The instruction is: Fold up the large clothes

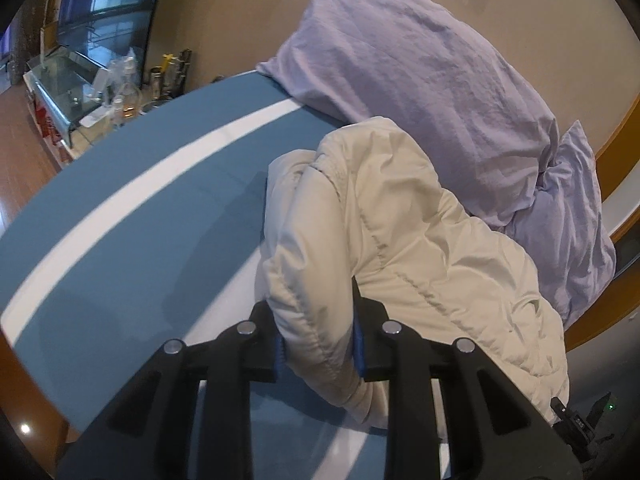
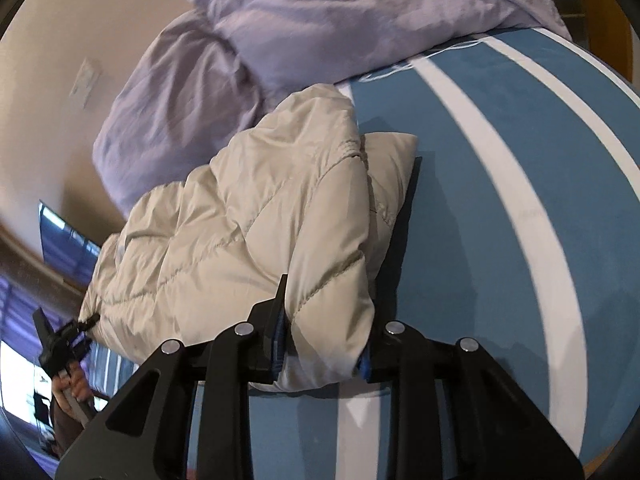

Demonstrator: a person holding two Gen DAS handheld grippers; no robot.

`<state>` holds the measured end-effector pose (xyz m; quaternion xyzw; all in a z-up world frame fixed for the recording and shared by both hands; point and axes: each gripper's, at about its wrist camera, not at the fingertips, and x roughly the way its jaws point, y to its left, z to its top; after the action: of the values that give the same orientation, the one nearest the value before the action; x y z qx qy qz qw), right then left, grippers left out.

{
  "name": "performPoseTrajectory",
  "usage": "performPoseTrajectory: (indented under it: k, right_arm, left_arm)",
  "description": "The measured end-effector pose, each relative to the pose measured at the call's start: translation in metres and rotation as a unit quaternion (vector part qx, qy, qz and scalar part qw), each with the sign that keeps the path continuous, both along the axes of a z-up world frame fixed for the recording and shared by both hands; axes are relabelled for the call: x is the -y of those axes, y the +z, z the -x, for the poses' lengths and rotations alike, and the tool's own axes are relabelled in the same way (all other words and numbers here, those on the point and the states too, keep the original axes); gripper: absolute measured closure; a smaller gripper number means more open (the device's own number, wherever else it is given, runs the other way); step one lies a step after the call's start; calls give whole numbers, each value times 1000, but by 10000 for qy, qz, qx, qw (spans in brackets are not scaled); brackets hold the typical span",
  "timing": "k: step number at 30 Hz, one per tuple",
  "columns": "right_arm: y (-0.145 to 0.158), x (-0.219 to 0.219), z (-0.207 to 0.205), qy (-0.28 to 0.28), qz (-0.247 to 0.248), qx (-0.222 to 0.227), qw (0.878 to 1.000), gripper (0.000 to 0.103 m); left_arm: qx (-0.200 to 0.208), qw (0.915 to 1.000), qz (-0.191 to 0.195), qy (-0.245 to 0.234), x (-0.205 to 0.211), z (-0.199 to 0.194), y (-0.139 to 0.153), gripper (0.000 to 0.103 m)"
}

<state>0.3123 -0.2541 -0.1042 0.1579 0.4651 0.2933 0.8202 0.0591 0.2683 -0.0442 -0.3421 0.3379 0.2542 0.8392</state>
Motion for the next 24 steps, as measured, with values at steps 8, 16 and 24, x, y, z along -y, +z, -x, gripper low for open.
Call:
performPoseTrajectory:
  k: [8,16,24]
  right_arm:
    - [17,-3,12,-265,734,483,9958,58]
    - [48,-26,28,-376,1156,1364,9832,44]
    - [45,-83,44,319,1469,1716,9736,41]
  left_arm:
    - [-139,9994,44,321,-1,15,-8,47]
    - [22,9990,236,392,0,15,-12,26]
    - [111,9976,460,503,5,4,-20,22]
